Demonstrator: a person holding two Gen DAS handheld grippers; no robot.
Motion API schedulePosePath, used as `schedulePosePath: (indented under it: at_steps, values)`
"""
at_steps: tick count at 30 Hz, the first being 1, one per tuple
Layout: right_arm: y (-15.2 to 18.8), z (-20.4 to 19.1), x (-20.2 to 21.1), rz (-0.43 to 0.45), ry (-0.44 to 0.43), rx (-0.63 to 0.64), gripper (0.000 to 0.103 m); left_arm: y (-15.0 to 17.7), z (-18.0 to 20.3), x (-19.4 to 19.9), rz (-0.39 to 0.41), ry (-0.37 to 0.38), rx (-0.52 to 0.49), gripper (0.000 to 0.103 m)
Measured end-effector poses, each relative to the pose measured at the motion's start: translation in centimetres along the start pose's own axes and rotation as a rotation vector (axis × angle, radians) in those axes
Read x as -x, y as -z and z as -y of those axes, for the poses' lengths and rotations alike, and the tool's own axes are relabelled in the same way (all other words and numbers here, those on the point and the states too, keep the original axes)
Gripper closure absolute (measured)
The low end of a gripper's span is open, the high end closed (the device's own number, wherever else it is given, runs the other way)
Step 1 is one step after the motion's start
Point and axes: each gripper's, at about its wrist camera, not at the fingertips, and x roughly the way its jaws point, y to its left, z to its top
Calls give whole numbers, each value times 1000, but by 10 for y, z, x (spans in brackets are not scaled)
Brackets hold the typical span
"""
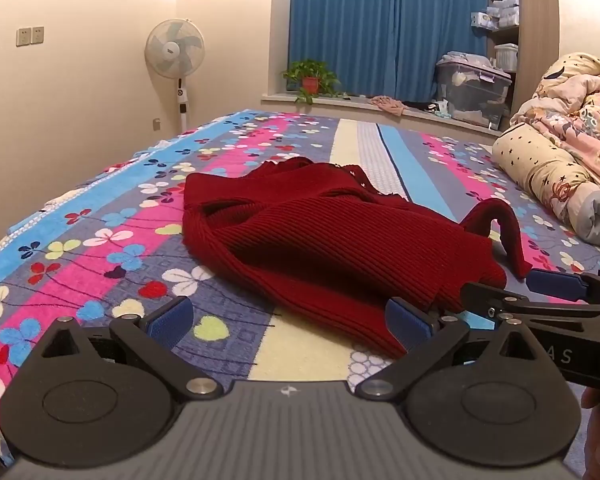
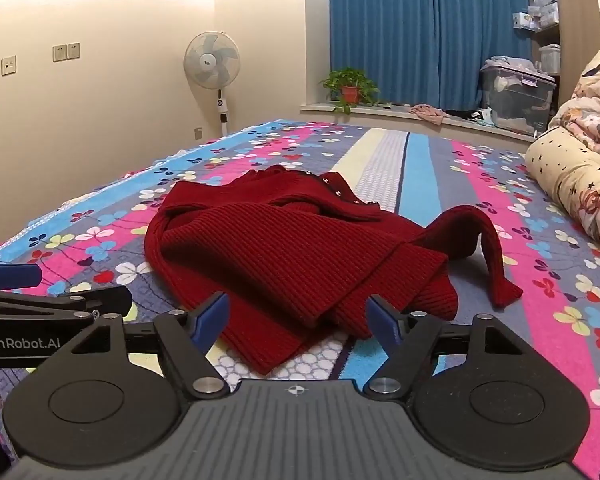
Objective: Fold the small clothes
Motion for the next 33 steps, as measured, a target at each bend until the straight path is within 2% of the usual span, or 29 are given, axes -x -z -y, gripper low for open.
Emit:
schedulePosePath:
  at_steps: [21,33]
  values:
    - [-1,-1,-7,-3,-7,1,33,2,0,-5,-22,-7,-3,1]
    - [-1,-2,-7,7,-3,6,33,2,-1,-4,24,5,15,1]
